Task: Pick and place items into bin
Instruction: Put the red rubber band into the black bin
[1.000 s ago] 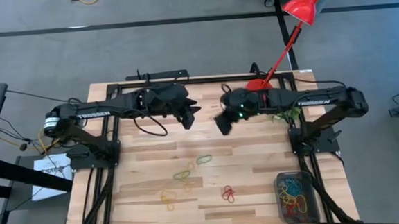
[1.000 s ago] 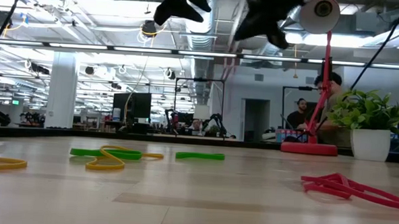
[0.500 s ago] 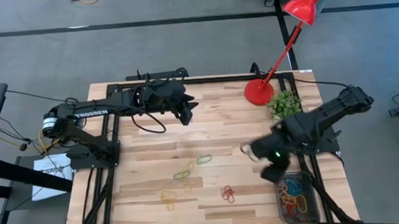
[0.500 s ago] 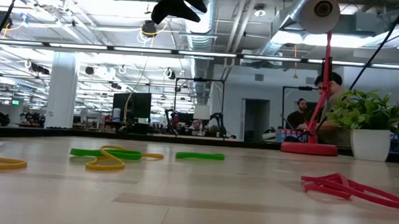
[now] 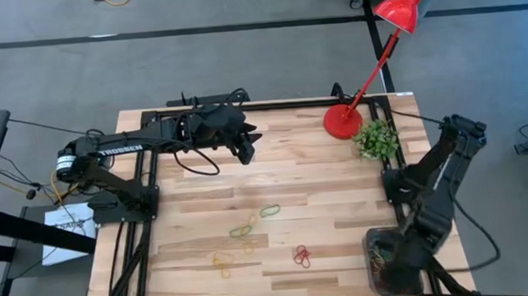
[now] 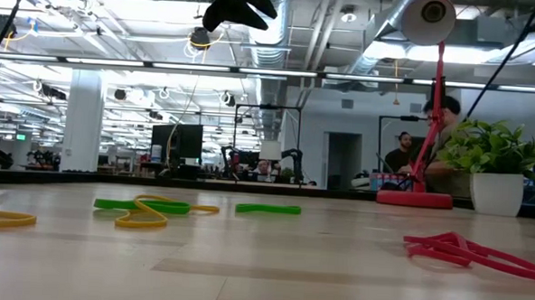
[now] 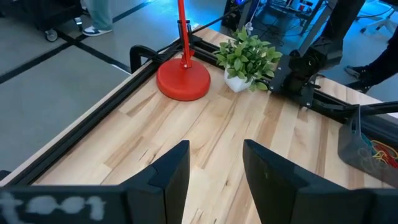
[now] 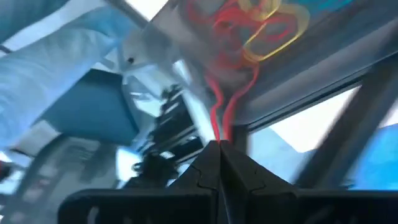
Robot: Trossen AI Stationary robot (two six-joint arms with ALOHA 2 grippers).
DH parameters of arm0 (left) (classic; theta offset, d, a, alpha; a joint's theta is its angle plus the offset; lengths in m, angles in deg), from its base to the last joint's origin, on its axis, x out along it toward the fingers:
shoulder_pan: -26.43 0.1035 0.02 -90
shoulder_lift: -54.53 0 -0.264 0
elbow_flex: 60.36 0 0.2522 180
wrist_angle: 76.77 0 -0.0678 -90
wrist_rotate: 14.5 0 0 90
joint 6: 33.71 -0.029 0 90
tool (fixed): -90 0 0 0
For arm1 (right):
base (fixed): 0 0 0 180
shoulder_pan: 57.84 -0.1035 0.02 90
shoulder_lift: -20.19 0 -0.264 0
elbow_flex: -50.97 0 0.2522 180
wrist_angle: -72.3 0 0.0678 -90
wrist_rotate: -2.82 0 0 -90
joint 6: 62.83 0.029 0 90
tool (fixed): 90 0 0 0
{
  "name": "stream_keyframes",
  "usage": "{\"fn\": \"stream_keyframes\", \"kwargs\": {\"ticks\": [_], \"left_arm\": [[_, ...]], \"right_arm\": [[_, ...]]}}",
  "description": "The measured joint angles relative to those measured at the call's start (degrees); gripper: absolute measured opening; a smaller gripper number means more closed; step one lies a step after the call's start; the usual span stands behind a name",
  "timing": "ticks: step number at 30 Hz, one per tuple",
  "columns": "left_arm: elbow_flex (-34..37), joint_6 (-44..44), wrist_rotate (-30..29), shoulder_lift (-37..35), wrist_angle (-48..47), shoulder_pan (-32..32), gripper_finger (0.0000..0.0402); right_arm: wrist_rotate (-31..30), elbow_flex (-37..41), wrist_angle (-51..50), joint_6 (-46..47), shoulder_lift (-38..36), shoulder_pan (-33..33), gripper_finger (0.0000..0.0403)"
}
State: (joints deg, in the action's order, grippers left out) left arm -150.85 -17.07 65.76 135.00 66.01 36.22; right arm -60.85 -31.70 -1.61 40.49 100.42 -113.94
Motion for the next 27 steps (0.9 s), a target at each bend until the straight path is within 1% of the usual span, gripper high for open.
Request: {"fn": "stream_keyframes", "kwargs": {"ticks": [2,4,6,8,11,14,19,23,25,27], "left_arm": [[0.0,0.0,0.0,0.0,0.0,0.0,0.0139],[0.0,0.0,0.0,0.0,0.0,0.0,0.0139],[0.0,0.0,0.0,0.0,0.0,0.0,0.0139],[0.0,0.0,0.0,0.0,0.0,0.0,0.0139],[0.0,0.0,0.0,0.0,0.0,0.0,0.0139],[0.0,0.0,0.0,0.0,0.0,0.0,0.0139],[0.0,0.0,0.2,0.0,0.0,0.0,0.0139],[0.0,0.0,0.5,0.0,0.0,0.0,0.0139],[0.0,0.0,1.0,0.0,0.0,0.0,0.0139],[0.0,0.1,1.8,0.0,0.0,0.0,0.0139]], "right_arm": [[-1.5,0.0,4.1,3.8,1.5,-2.0,0.0000],[-3.1,0.0,6.2,6.8,3.5,-3.6,0.0000],[-3.1,0.0,6.2,9.4,5.9,-4.4,0.0000],[-1.9,0.0,6.0,10.3,8.3,-4.7,0.0002],[-0.7,0.0,6.0,10.5,11.1,-4.6,0.0016],[-0.4,0.0,6.2,10.7,12.8,-4.3,0.0041],[0.5,0.0,5.8,12.4,12.9,-3.1,0.0085],[0.4,0.0,5.8,12.0,11.7,-2.3,0.0111],[-0.3,0.0,5.8,11.9,11.1,-1.4,0.0119],[-2.5,0.0,5.8,11.1,9.8,-0.3,0.0126]]}}
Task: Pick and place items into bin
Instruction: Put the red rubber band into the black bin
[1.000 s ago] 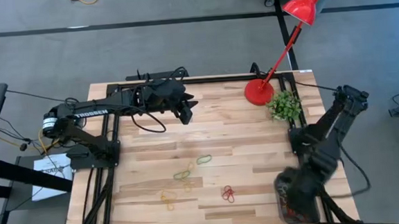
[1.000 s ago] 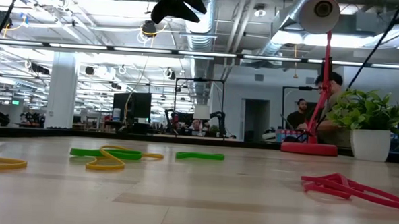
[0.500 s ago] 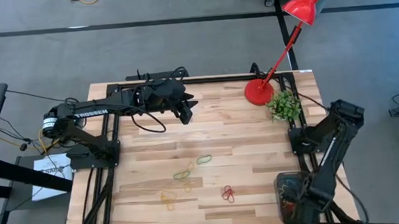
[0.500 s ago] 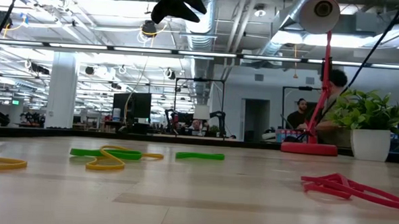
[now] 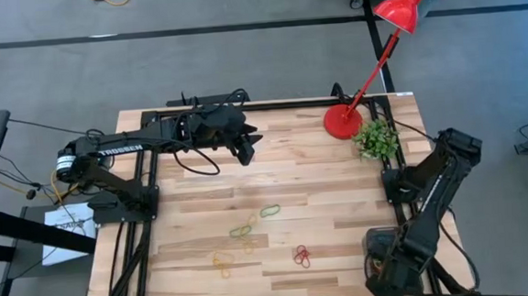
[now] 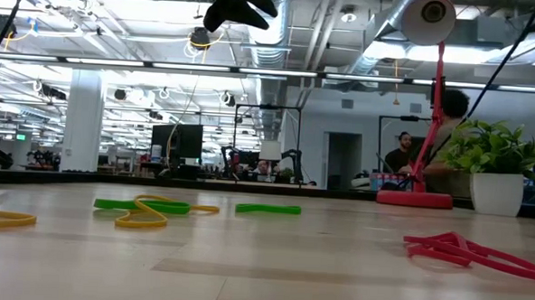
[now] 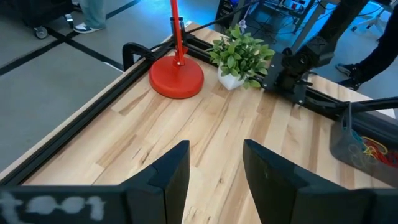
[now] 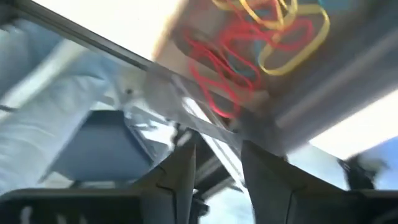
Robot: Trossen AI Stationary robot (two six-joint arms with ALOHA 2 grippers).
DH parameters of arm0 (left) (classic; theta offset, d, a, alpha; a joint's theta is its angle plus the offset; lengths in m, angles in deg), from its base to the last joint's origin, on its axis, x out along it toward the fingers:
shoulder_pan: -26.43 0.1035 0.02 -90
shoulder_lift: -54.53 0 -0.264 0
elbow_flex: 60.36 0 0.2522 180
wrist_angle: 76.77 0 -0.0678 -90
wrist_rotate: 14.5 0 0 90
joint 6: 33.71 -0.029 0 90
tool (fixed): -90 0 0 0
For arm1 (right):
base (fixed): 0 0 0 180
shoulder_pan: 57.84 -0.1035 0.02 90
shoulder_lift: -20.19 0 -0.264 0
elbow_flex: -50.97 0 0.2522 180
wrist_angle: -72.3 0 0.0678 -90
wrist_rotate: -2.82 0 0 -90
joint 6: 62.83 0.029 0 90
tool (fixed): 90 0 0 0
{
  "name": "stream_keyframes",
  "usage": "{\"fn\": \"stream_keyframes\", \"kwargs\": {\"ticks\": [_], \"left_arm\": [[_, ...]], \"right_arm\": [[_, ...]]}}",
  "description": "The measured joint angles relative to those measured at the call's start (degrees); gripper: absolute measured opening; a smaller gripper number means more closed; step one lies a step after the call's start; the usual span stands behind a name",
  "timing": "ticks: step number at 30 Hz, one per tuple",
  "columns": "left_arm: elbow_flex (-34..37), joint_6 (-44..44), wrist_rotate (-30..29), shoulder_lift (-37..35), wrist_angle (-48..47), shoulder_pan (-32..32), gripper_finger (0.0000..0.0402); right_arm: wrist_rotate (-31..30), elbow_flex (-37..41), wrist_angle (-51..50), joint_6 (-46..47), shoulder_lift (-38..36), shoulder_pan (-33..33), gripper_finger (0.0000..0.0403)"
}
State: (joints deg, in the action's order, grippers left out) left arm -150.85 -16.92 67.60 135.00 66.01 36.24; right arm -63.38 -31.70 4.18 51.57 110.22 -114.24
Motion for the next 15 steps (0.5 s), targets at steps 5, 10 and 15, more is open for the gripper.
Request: {"fn": "stream_keyframes", "kwargs": {"ticks": [5,10,15], "left_arm": [[0.0,0.1,0.1,0.0,0.0,0.0,0.0139],[0.0,0.3,0.8,0.0,-0.2,0.0,0.0139],[0.0,3.1,5.5,-0.5,-1.5,0.0,0.0139]], "right_arm": [[-7.9,0.0,-1.8,-4.8,-3.2,3.8,0.0132],[-19.8,0.0,-1.5,-20.4,-4.5,8.7,0.0129],[-24.0,0.0,2.4,-44.3,-1.5,15.3,0.0124]]}}
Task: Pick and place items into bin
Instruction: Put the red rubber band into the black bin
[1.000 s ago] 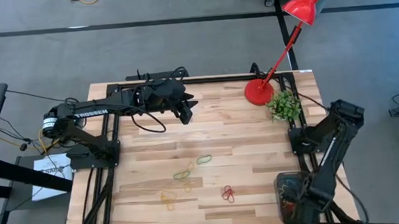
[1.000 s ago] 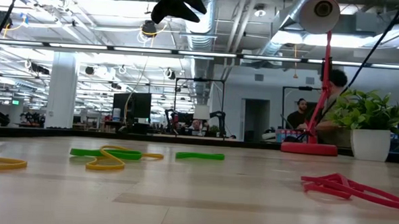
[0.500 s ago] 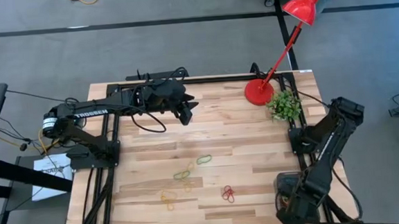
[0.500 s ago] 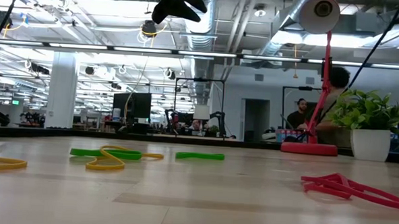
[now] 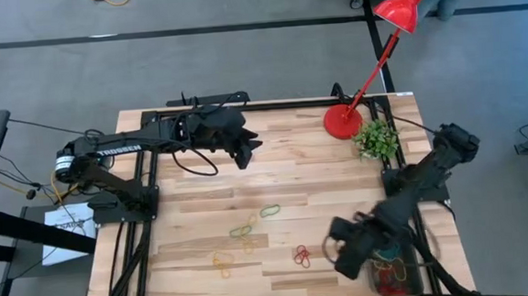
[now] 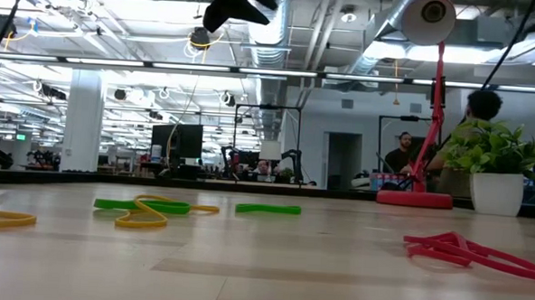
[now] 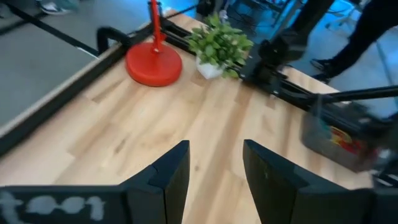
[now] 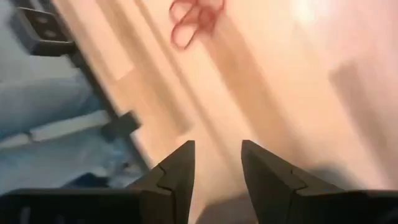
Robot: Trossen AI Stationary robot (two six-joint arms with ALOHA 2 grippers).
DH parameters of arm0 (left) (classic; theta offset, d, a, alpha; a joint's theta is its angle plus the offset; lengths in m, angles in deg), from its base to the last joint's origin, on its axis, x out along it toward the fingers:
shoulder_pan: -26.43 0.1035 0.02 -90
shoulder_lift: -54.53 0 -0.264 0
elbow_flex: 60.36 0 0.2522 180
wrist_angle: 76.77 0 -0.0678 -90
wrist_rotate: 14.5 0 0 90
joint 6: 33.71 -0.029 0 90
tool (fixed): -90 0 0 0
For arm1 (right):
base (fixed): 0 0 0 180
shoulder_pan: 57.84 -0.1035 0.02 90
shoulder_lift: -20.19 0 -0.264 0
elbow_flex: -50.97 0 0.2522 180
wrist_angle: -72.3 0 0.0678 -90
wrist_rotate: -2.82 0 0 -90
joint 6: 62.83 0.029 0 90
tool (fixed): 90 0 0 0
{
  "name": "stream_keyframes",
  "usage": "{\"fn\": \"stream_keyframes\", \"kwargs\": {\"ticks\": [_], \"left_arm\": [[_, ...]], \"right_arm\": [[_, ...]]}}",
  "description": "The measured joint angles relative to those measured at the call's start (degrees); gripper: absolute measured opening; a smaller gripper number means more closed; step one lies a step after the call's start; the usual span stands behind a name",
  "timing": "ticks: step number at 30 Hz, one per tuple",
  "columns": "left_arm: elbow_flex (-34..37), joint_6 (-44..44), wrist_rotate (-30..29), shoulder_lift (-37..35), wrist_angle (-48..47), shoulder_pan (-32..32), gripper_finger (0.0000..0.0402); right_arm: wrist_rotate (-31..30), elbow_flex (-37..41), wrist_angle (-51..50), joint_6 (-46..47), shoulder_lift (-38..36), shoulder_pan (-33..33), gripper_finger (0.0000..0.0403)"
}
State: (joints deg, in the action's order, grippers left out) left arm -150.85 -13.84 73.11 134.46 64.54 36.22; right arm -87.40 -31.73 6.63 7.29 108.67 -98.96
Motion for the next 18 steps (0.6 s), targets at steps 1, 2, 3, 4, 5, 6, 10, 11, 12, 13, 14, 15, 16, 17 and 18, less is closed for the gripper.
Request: {"fn": "stream_keyframes", "kwargs": {"ticks": [1,2,3,4,5,6,10,11,12,13,14,15,16,17,18], "left_arm": [[0.0,0.4,0.6,-0.3,-0.3,0.0,0.0139],[0.0,0.8,1.0,-0.8,-1.3,0.0,0.0139],[0.0,1.0,1.0,-1.2,-2.2,0.0,0.0139],[0.0,1.0,1.0,-1.7,-2.7,0.0,0.0139],[0.0,1.0,1.0,-2.2,-3.4,0.0,0.0139],[0.0,1.1,0.8,-2.8,-4.4,0.0,0.0139],[0.0,1.3,-1.0,-5.3,-7.3,0.0,0.0139],[0.0,1.5,-1.4,-6.0,-7.8,0.0,0.0139],[0.0,1.8,-1.6,-6.6,-8.0,0.0,0.0139],[0.0,2.0,-1.9,-7.3,-8.6,0.0,0.0139],[0.0,2.1,-2.0,-7.8,-9.1,0.0,0.0139],[0.0,2.1,-2.1,-8.3,-9.4,0.0,0.0139],[0.0,2.1,-2.2,-8.8,-9.8,0.0,0.0139],[0.0,2.2,-2.4,-9.2,-10.4,0.0,0.0139],[0.0,2.1,-2.5,-9.7,-11.0,0.0,0.0139]], "right_arm": [[0.0,0.0,0.5,-3.3,1.0,1.5,0.0123],[0.0,0.0,1.2,-6.1,2.0,2.9,0.0123],[0.0,0.0,2.0,-8.7,3.1,4.1,0.0123],[0.0,0.0,2.7,-11.3,4.3,5.2,0.0123],[0.0,0.0,3.5,-13.8,5.5,6.3,0.0123],[0.1,0.1,4.5,-16.4,6.6,7.1,0.0123],[-0.3,0.0,9.6,-25.2,7.1,8.9,0.0123],[-0.3,0.0,11.1,-26.7,7.2,9.1,0.0123],[-0.4,0.0,12.8,-27.8,7.8,9.5,0.0123],[-0.4,0.0,14.2,-28.8,8.5,9.8,0.0122],[-0.3,0.0,15.6,-29.8,9.3,10.1,0.0122],[-0.2,0.0,17.8,-30.5,10.3,10.2,0.0122],[-0.1,0.0,20.1,-31.1,11.4,10.3,0.0123],[-0.1,0.0,22.0,-31.4,12.6,10.4,0.0123],[0.1,0.0,23.9,-31.4,13.8,10.6,0.0123]]}}
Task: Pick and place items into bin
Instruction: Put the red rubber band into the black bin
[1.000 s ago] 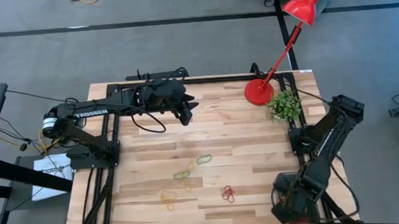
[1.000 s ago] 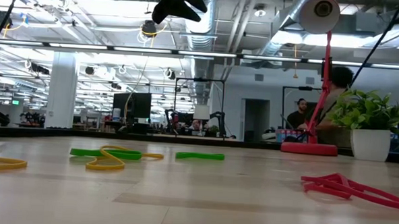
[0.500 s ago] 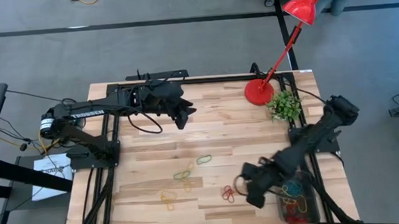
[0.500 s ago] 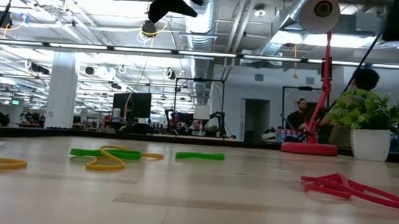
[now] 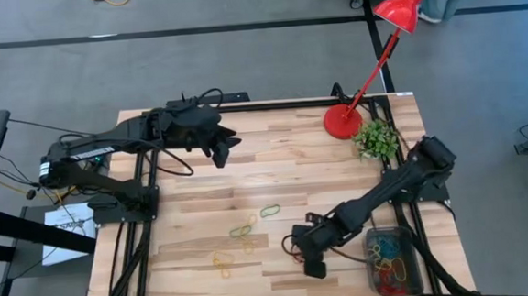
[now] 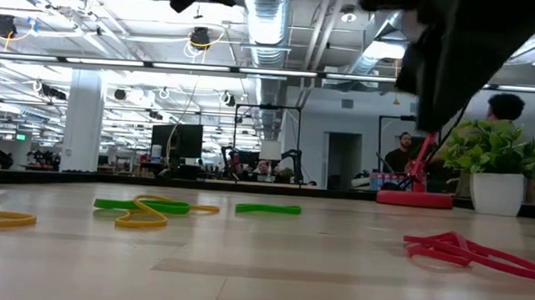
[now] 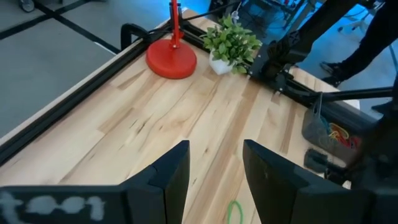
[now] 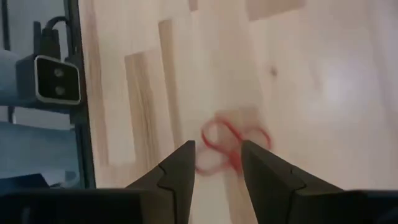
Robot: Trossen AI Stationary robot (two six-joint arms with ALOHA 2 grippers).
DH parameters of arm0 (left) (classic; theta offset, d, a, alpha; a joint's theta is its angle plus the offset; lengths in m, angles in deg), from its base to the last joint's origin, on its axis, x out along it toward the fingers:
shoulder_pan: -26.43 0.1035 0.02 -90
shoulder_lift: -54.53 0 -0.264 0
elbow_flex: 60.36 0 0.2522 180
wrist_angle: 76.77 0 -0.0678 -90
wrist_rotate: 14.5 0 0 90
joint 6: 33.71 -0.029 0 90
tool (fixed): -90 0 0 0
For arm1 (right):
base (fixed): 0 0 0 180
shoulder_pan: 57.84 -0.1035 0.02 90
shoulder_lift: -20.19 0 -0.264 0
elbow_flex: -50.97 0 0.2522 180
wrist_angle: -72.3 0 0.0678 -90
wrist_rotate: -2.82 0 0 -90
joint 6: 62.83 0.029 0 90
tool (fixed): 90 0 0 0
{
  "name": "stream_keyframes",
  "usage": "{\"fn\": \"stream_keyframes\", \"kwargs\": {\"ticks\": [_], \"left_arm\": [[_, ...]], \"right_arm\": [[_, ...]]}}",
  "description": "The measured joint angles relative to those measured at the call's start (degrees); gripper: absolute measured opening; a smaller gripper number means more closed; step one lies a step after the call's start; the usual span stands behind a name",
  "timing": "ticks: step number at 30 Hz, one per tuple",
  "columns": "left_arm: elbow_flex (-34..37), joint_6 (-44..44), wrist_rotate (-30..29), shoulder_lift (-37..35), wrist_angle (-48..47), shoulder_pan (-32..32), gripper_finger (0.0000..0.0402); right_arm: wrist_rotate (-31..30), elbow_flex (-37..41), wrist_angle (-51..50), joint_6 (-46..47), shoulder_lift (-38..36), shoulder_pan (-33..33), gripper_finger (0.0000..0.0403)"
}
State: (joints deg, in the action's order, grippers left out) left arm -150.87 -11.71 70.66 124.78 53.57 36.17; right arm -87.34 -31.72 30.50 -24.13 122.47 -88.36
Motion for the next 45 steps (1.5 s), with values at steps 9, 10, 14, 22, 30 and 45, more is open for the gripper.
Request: {"fn": "stream_keyframes", "kwargs": {"ticks": [9,10,14,22,30,45], "left_arm": [[0.0,-3.1,-0.4,-0.7,-2.9,0.0,0.0139],[0.0,-3.5,-0.4,-0.7,-3.0,0.0,0.0139],[0.0,-3.9,-0.4,-0.7,-3.4,0.0,0.0139],[0.0,-5.1,-0.5,-0.7,-3.8,0.0,0.0139],[0.0,-5.2,-2.2,-0.7,-3.8,0.0,0.0139],[0.0,-8.1,-5.3,-0.7,-2.2,0.2,0.0139]], "right_arm": [[-0.1,0.0,-1.8,12.3,5.8,0.4,0.0118],[-0.1,0.0,-2.7,13.6,5.9,0.3,0.0118],[-0.9,0.0,-3.2,15.3,5.9,0.3,0.0118],[-2.8,0.0,-3.3,15.8,7.5,0.4,0.0118],[-0.5,-0.3,-3.8,18.7,11.0,0.4,0.0118],[17.1,0.0,-5.7,17.9,0.5,4.1,0.0004]]}}
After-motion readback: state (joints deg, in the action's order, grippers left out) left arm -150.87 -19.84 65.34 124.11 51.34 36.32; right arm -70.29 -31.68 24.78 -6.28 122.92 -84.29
